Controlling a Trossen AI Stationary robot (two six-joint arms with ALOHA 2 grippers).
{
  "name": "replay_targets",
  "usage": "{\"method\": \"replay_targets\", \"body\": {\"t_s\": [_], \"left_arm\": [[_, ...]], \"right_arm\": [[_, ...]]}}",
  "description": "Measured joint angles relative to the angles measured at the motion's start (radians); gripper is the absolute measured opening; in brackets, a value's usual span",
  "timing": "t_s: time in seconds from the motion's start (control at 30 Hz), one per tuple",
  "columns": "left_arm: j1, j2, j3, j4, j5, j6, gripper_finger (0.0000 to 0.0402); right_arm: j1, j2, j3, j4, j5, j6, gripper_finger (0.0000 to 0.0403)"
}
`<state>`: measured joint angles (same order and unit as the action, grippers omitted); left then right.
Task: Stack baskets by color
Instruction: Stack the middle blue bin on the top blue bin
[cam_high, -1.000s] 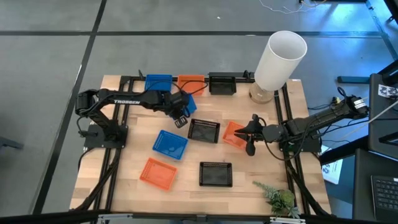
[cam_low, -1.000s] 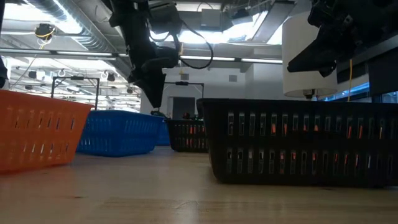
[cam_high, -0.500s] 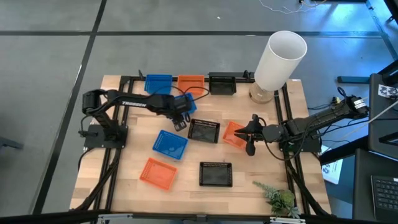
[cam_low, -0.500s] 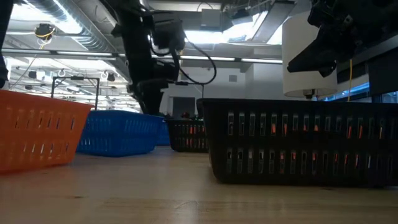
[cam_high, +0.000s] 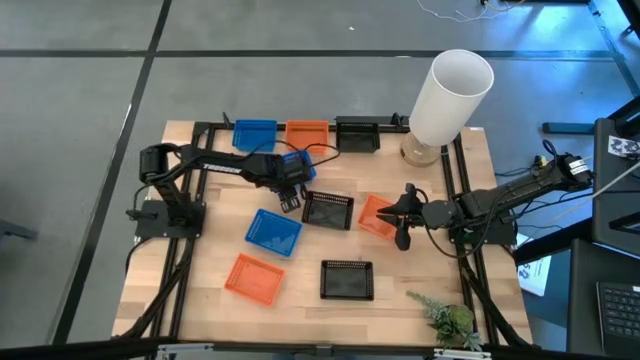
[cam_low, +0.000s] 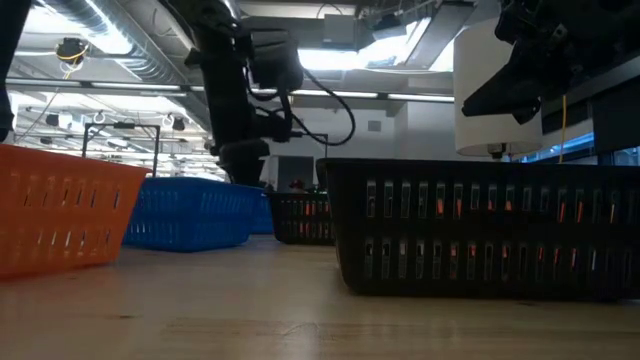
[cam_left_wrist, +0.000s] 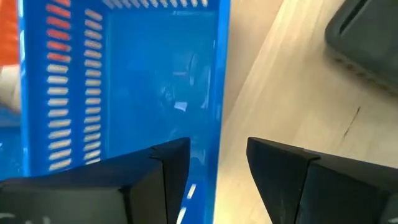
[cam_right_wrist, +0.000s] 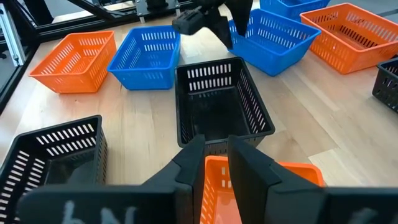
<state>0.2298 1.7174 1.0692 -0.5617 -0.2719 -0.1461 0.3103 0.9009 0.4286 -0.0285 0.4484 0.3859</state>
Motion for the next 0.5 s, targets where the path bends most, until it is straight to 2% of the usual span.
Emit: {"method": "replay_targets", "body": {"t_s": [0.2,0.3,0.4,0.5], "left_arm": [[0.000,0.054,0.000,-0.002,-0.001,0.000,0.0152],[0.000,0.064,0.000,-0.007,0.030,0.008,0.0139],[0.000,0.063,0.000,-0.016,0.073,0.023,0.0100],[0.000,0.047,0.000,-0.041,0.066,0.018,0.0034]], "right_arm": [[0.000,0.000,0.000,-0.001,-0.005,0.000,0.0070],[0.000,0.000,0.000,-0.002,-0.005,0.000,0.0070],[0.000,0.000,0.000,-0.002,-0.005,-0.001,0.0070],[0.000,0.000,0.000,-0.002,-0.005,-0.001,0.0070]]}}
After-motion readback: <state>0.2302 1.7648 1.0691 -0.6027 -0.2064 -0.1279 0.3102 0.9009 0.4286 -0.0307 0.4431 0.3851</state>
